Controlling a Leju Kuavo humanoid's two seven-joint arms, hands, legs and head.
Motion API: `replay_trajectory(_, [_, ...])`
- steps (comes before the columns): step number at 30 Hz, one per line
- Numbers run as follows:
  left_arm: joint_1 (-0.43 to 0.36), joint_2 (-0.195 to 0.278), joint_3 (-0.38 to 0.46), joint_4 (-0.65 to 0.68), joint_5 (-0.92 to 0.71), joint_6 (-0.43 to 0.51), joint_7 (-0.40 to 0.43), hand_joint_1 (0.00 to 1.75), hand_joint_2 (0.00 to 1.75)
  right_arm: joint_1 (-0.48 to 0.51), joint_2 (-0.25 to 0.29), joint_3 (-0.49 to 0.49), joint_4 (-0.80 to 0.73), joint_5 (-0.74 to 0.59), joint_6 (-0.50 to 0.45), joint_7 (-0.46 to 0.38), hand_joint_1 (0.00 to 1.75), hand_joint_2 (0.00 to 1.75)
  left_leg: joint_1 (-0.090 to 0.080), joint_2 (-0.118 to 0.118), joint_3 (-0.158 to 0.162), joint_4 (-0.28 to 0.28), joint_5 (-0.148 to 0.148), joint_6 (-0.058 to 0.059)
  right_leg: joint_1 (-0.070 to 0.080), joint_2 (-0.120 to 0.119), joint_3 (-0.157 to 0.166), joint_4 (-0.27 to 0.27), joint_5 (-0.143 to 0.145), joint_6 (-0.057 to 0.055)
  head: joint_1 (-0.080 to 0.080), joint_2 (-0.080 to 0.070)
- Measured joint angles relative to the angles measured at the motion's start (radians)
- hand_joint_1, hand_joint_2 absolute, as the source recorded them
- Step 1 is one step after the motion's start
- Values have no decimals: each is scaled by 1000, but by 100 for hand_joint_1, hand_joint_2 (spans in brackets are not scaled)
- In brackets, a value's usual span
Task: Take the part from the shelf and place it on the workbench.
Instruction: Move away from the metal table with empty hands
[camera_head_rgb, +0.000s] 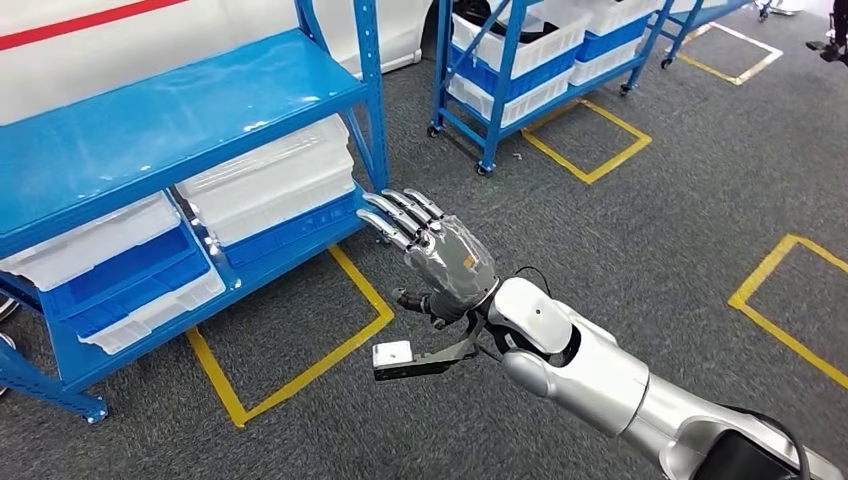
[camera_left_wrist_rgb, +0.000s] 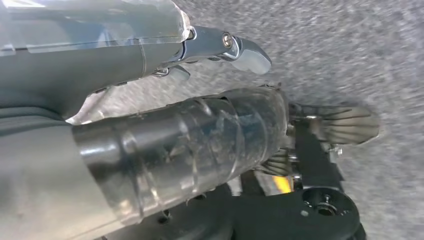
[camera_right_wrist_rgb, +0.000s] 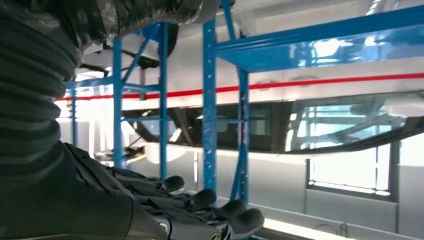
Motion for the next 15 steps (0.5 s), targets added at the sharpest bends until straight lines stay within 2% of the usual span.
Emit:
replay_trajectory(1, [0,1,0,0,-1,0,0,0,0,2,-1,1,0,0,0,0,0,175,-7,9,4,-23,53,8,0,-9,18,-5,-19,7,0,0])
replay_trajectory(2, [-2,1,0,0,-1,0,0,0,0,1,-1,2,-1,0,0,0,0,175,-12,4,11,-28,61,13,-1,-15,35,-5,-28,16,1,0])
replay_trajectory(3, [-6,2,0,-1,-2,0,-1,0,0,-3,-1,2,-3,0,0,1,0,175,-14,-10,24,-26,42,19,-5,-19,41,11,-21,24,0,0])
replay_trajectory(4, [-9,2,0,-1,-3,0,-2,0,0,-8,0,2,-5,0,-1,1,0,175,-14,-23,40,-31,30,26,-10,-11,29,54,-1,30,0,0])
replay_trajectory(5, [-12,3,0,-1,-2,0,-2,0,0,-11,0,2,-6,0,-1,2,0,175,-12,-34,59,-37,17,32,-13,9,-5,124,27,34,0,0])
replay_trajectory(6, [-16,3,0,-1,-2,0,-2,0,0,-11,0,2,-6,0,-1,3,0,175,-9,-46,83,-43,3,38,-17,33,-58,205,44,37,0,0])
replay_trajectory(7, [-18,3,0,-1,-2,0,-2,0,0,-8,-1,2,-6,0,-1,3,0,175,-5,-57,106,-50,-12,42,-21,58,-118,278,42,40,1,0])
replay_trajectory(8, [-20,3,0,-1,-2,0,-2,0,0,-4,-2,2,-5,0,-1,3,0,175,-2,-70,131,-56,-29,44,-24,73,-174,328,16,44,0,0])
replay_trajectory(9, [-21,3,0,-1,-2,0,-2,0,0,-1,-4,2,-4,0,-1,3,0,175,1,-85,156,-60,-47,43,-28,78,-223,353,-29,49,0,0])
replay_trajectory(10, [-21,4,0,-1,-2,0,-2,0,0,1,-4,2,-3,0,-1,2,0,175,4,-102,183,-62,-66,41,-32,80,-264,354,-75,55,0,0])
replay_trajectory(11, [-20,4,0,-1,-2,0,-2,0,0,1,-6,2,-2,0,-1,3,0,175,8,-120,212,-63,-87,37,-35,80,-298,334,-107,61,0,0])
replay_trajectory(12, [-18,3,0,-1,-2,0,-2,0,0,2,-7,2,-2,0,-1,3,0,175,13,-137,241,-64,-110,32,-39,82,-325,296,-105,67,1,0])
replay_trajectory(13, [-15,2,0,-1,-2,0,-2,0,0,3,-10,2,-1,0,-1,3,0,175,18,-154,270,-64,-134,27,-43,90,-347,240,-52,72,1,0])
replay_trajectory(14, [-11,2,0,-1,-2,0,-2,0,0,7,-14,3,1,0,0,3,0,175,22,-168,296,-62,-158,20,-46,105,-363,176,54,77,1,0])
replay_trajectory(15, [-9,1,0,0,-3,-1,-2,0,0,11,-18,3,4,1,0,2,0,175,26,-184,315,-63,-180,13,-47,120,-372,129,154,76,2,0])
